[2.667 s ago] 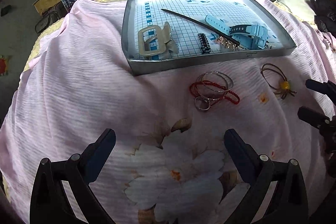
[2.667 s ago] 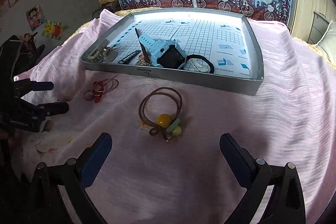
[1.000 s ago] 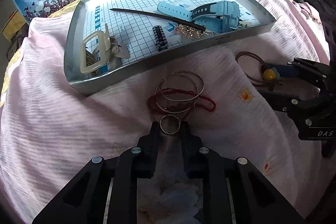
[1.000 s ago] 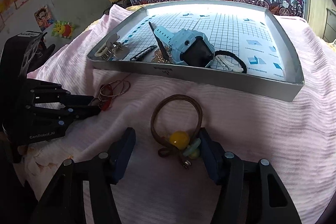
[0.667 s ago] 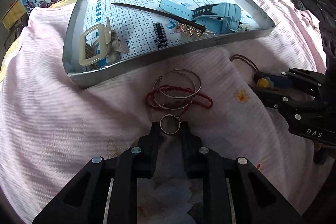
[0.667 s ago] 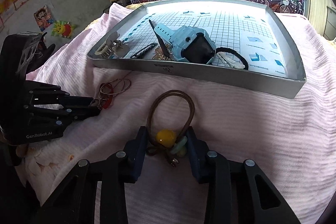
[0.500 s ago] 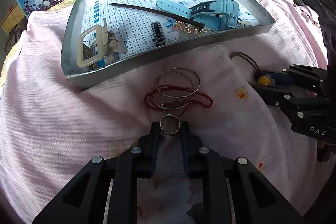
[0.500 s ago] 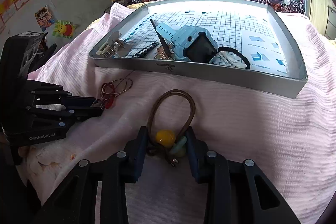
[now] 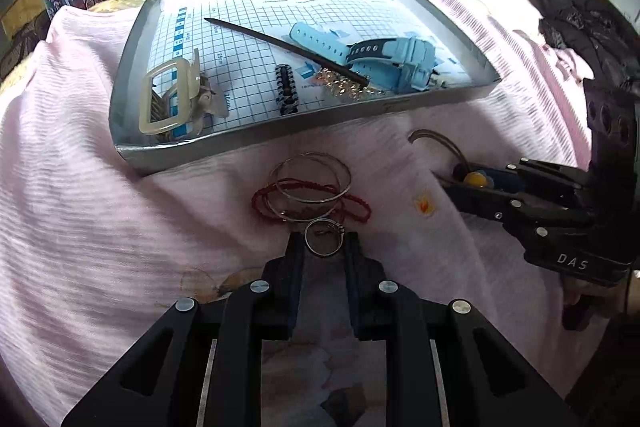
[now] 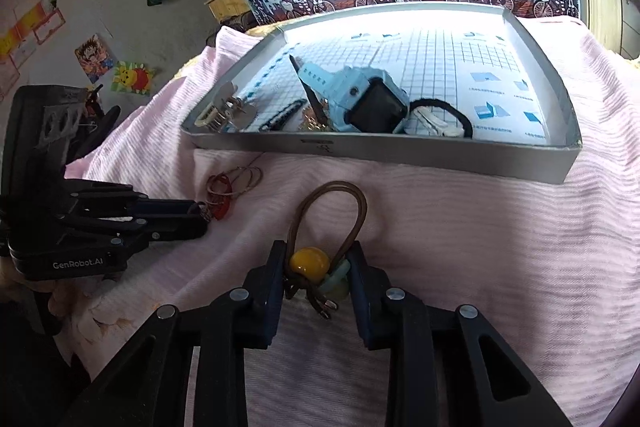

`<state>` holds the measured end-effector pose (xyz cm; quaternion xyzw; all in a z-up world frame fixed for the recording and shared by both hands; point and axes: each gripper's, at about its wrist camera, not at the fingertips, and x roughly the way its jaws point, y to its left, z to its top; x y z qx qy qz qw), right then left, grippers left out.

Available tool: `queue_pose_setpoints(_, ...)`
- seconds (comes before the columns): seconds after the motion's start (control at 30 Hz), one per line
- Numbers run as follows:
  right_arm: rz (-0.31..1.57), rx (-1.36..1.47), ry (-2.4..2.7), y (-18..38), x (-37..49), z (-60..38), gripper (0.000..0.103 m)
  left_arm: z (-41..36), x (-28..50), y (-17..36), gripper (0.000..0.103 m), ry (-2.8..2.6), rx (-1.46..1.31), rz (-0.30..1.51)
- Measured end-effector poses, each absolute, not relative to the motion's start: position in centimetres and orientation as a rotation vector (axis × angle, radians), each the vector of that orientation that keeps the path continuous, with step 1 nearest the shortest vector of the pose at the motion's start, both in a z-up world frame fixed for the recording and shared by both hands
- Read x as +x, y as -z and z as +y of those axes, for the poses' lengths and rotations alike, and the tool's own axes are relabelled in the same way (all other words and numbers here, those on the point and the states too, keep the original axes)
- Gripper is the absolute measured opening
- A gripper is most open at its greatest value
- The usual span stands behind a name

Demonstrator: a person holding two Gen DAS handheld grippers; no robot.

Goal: Organize jewelry
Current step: 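Carry the silver rings and brown beaded hair tie over the tray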

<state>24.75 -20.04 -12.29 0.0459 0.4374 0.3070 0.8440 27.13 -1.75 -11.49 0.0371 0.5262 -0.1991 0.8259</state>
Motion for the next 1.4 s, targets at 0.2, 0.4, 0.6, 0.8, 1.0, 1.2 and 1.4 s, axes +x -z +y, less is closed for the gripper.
queue_pose_setpoints(0.2,0.87,0.113,-0.668,10.8,24.3,-20.0,0.028,-1.9,26.6,10.0,0.016,0.473,0.053,1.071)
queue_pose_setpoints(0.4,0.834,0.154,-0.646,9.7,24.2,-21.0,0.028,-1.6,25.8,8.2,0.016,0.515,0.04,0.99)
queue_pose_setpoints(0.6,0.748,0.175,-0.639,7.5,23.5,-21.6,0.028,-2.0,25.6,7.5,0.016,0.517,0.021,0.897)
queue_pose_setpoints(0.8,0.679,0.154,-0.614,6.2,23.5,-21.3,0.028,-1.1,25.7,6.2,0.016,0.462,-0.019,0.817)
queue_pose_setpoints(1.0,0.657,0.177,-0.565,6.2,24.5,-21.8,0.028,-0.3,27.7,5.4,0.016,0.391,-0.103,0.825)
queue_pose_setpoints(1.2,0.65,0.213,-0.46,6.8,26.4,-23.5,0.028,-1.3,29.2,4.8,0.016,0.368,-0.093,0.795)
queue_pose_setpoints(1.4,0.651,0.169,-0.398,7.5,27.7,-24.1,0.028,-2.5,30.9,6.6,0.016,0.374,-0.055,0.817)
